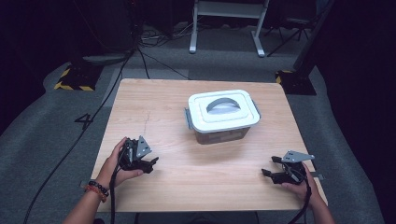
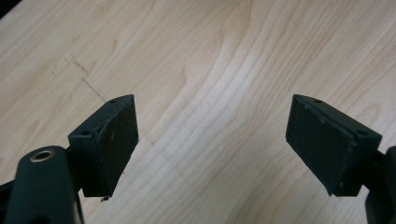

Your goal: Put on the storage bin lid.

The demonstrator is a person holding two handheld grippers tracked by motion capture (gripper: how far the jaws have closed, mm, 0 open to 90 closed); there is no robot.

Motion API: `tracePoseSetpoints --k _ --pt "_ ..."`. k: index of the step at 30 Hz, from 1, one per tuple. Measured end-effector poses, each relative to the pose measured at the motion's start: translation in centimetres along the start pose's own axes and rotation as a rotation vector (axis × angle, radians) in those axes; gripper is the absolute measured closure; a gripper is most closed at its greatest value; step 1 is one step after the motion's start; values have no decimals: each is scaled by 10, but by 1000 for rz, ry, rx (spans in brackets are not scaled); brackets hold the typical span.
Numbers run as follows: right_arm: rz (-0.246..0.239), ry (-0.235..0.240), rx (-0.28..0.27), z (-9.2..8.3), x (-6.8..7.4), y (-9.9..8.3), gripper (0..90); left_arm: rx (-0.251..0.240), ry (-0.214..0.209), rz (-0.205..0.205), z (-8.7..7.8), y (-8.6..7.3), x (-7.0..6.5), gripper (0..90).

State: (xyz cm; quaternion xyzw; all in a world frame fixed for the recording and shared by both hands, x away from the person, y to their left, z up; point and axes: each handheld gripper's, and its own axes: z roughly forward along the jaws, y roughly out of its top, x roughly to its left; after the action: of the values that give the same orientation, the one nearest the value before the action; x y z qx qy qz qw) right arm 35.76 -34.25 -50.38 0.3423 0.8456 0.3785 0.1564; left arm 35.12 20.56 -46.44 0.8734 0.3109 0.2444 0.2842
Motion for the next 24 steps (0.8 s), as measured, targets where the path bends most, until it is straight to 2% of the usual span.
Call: tracePoseSetpoints --k 3,5,11,13,15,16,20,24 --pt "0 0 0 0 0 0 250 17 6 -17 2 -10 -1 180" --pt "0 0 0 0 0 0 250 21 -5 -31 2 -15 0 182" --pt "-1 -1 0 0 0 0 250 25 -39 -112 4 -33 1 189" --pt "-1 -1 0 0 0 0 250 35 -47 -126 4 -39 1 193" --pt "-1 -1 0 0 0 0 250 33 -51 -155 4 -45 2 195" --pt "-1 0 0 0 0 0 250 19 -58 -183 4 -49 3 197" --pt "-1 1 0 0 0 0 250 -13 -104 -263 1 -62 8 199" --pt "0 2 0 0 0 0 250 -18 -99 -277 0 -64 7 195"
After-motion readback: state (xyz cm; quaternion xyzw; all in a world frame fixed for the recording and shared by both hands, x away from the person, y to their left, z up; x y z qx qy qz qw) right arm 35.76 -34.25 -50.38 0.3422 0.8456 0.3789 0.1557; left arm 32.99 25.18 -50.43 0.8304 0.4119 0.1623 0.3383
